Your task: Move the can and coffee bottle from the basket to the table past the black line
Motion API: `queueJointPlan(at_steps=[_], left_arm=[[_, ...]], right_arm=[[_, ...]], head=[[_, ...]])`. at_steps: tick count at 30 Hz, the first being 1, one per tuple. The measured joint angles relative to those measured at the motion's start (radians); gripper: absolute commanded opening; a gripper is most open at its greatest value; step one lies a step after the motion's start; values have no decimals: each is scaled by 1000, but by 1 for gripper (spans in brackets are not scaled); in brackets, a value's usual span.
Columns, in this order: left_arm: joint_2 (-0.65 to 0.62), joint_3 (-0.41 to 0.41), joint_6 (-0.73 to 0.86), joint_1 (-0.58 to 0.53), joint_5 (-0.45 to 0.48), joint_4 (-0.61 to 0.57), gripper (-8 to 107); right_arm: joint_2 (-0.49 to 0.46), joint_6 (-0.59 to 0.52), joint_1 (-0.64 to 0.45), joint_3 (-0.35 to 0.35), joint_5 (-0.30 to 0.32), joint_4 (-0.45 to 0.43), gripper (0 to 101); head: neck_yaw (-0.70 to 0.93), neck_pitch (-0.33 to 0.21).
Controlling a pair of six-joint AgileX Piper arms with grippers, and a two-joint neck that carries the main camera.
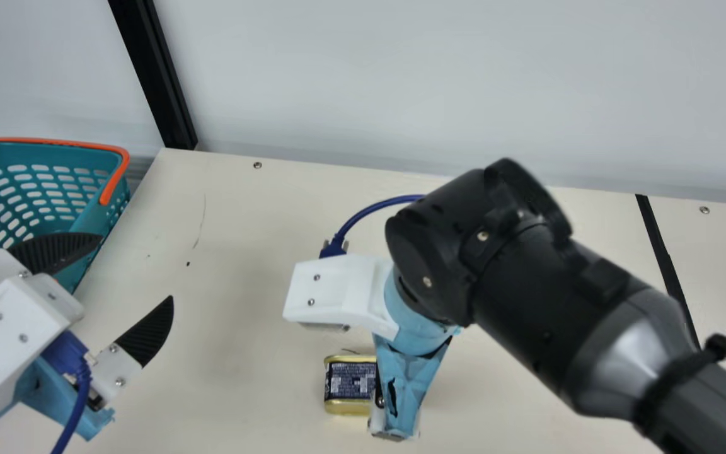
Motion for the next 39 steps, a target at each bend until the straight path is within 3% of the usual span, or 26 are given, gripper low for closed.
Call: queueJointPlan(at_steps=[22, 23, 24, 31, 39], left_arm=[[0, 0, 0, 0, 0, 0, 90], [0, 0, 0, 0, 0, 0, 90], [0, 0, 0, 0, 0, 0, 90], [0, 0, 0, 0, 0, 0, 90], [0, 0, 0, 0, 0, 0, 90]], right_arm=[[116, -5, 41, 30, -94, 17, 101], [119, -5, 41, 30, -97, 17, 32], [124, -5, 41, 30, -101, 18, 0], [132, 18, 31, 30, -131, 40, 0], [63, 60, -11, 43, -131, 94, 0]], head=[[0, 0], [0, 0], [0, 0], [0, 0], [0, 5]])
